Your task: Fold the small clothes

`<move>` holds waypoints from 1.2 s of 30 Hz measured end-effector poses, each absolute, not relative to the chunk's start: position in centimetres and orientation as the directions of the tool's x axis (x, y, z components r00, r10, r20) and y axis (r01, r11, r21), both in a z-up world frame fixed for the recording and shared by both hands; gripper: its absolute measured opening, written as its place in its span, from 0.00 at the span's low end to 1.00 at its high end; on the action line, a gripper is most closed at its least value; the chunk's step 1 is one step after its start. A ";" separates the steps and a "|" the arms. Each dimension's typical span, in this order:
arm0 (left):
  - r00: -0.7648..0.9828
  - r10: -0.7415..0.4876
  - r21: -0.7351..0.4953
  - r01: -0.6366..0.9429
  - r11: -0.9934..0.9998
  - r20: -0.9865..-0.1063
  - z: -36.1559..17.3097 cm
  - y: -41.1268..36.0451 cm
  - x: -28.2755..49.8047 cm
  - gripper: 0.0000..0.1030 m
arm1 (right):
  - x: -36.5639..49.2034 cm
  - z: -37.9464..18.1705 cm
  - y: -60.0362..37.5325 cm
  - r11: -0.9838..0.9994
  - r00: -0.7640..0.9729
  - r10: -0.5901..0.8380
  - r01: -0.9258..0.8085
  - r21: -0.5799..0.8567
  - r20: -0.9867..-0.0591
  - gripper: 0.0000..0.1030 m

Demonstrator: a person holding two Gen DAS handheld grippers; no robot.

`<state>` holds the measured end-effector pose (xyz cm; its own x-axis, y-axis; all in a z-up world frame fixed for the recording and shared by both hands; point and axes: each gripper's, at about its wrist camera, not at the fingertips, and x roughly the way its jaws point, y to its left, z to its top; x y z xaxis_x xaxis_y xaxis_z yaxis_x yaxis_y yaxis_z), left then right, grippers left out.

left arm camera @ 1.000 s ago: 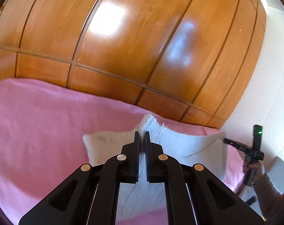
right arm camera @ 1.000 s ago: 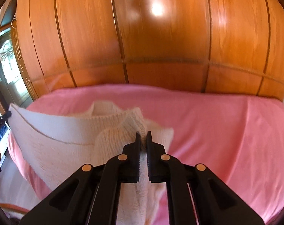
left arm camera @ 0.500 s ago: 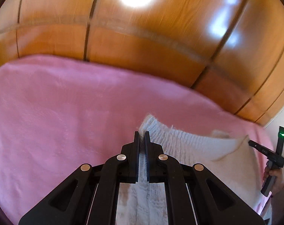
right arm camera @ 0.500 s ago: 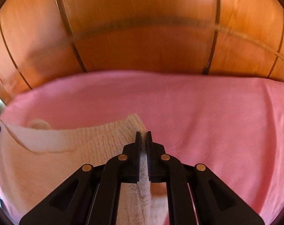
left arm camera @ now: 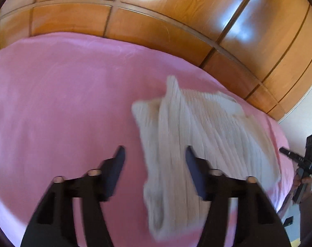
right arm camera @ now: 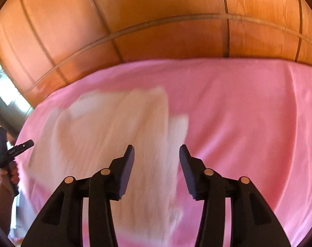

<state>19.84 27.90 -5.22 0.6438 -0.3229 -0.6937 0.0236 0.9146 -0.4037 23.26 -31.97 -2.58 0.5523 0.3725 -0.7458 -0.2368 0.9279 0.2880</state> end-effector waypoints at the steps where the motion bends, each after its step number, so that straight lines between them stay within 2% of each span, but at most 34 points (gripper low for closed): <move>1: 0.635 -0.343 -0.423 0.029 0.906 -0.692 -5.6 28.0 18.5 0.59 | 22.0 -3.3 -31.6 0.925 0.539 0.379 -0.240 0.294 -0.752 0.49; 5: 0.612 -0.371 -0.449 0.029 0.893 -0.698 -7.1 27.7 15.4 0.59 | 20.3 -6.2 -31.1 0.931 0.495 0.364 -0.218 0.293 -0.789 0.49; 7: 0.606 -0.364 -0.441 0.025 0.897 -0.707 -7.8 27.3 14.7 0.59 | 20.3 -7.0 -30.5 0.942 0.497 0.335 -0.206 0.266 -0.801 0.35; 9: 0.586 -0.390 -0.456 0.038 0.889 -0.710 -8.4 26.9 15.0 0.30 | 20.7 -6.6 -30.1 0.947 0.511 0.319 -0.197 0.253 -0.798 0.08; 10: 0.567 -0.400 -0.456 0.048 0.889 -0.720 -8.4 26.6 15.5 0.11 | 21.0 -6.1 -30.1 0.952 0.527 0.303 -0.195 0.234 -0.794 0.08; 11: 0.572 -0.382 -0.440 0.040 0.897 -0.726 -8.2 26.5 15.6 0.05 | 21.0 -5.1 -30.1 0.957 0.554 0.289 -0.193 0.217 -0.781 0.06; 14: 0.604 -0.364 -0.446 0.016 0.895 -0.709 -6.9 27.3 15.6 0.03 | 20.4 -2.3 -31.1 0.963 0.625 0.269 -0.172 0.207 -0.733 0.05; 16: 0.605 -0.354 -0.458 -0.020 0.889 -0.713 -7.0 28.3 15.6 0.03 | 20.5 -2.7 -32.0 0.971 0.620 0.238 -0.137 0.196 -0.748 0.05; 19: 0.553 -0.308 -0.408 -0.064 0.911 -0.774 -9.2 27.9 15.9 0.04 | 21.5 -6.9 -31.6 0.981 0.525 0.195 -0.121 0.153 -0.829 0.05; 21: 0.567 -0.270 -0.369 -0.065 0.927 -0.778 -8.6 27.3 15.6 0.06 | 21.3 -7.4 -31.4 0.979 0.530 0.202 -0.120 0.163 -0.823 0.09; 22: 0.584 -0.254 -0.356 -0.064 0.932 -0.771 -7.7 27.0 15.5 0.06 | 21.3 -7.0 -31.5 0.978 0.541 0.208 -0.114 0.174 -0.815 0.12; 24: 0.624 -0.221 -0.327 -0.059 0.943 -0.750 -6.0 26.9 15.3 0.06 | 21.3 -5.3 -31.7 0.981 0.588 0.195 -0.106 0.164 -0.785 0.38; 26: 0.670 -0.181 -0.279 -0.040 0.959 -0.720 -4.1 26.5 15.4 0.06 | 22.1 -3.6 -31.2 0.982 0.629 0.188 -0.127 0.139 -0.754 0.39; 30: 0.706 -0.210 -0.266 0.031 0.964 -0.676 -2.1 24.6 16.6 0.06 | 24.9 -1.3 -27.0 0.949 0.637 0.308 -0.259 0.180 -0.707 0.39; 33: 0.696 -0.230 -0.246 0.079 0.966 -0.680 -2.4 22.4 18.2 0.06 | 27.6 -1.6 -21.9 0.908 0.573 0.386 -0.374 0.188 -0.723 0.41; 36: 0.684 -0.221 -0.195 0.116 0.974 -0.696 -3.3 20.3 19.2 0.06 | 30.9 -3.0 -16.7 0.878 0.512 0.405 -0.447 0.168 -0.757 0.42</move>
<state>19.15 20.28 -3.30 0.6837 -0.2208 -0.6956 0.1162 0.9739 -0.1949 30.91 -16.72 -3.02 0.5124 0.4054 -0.7570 -0.4474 0.8785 0.1677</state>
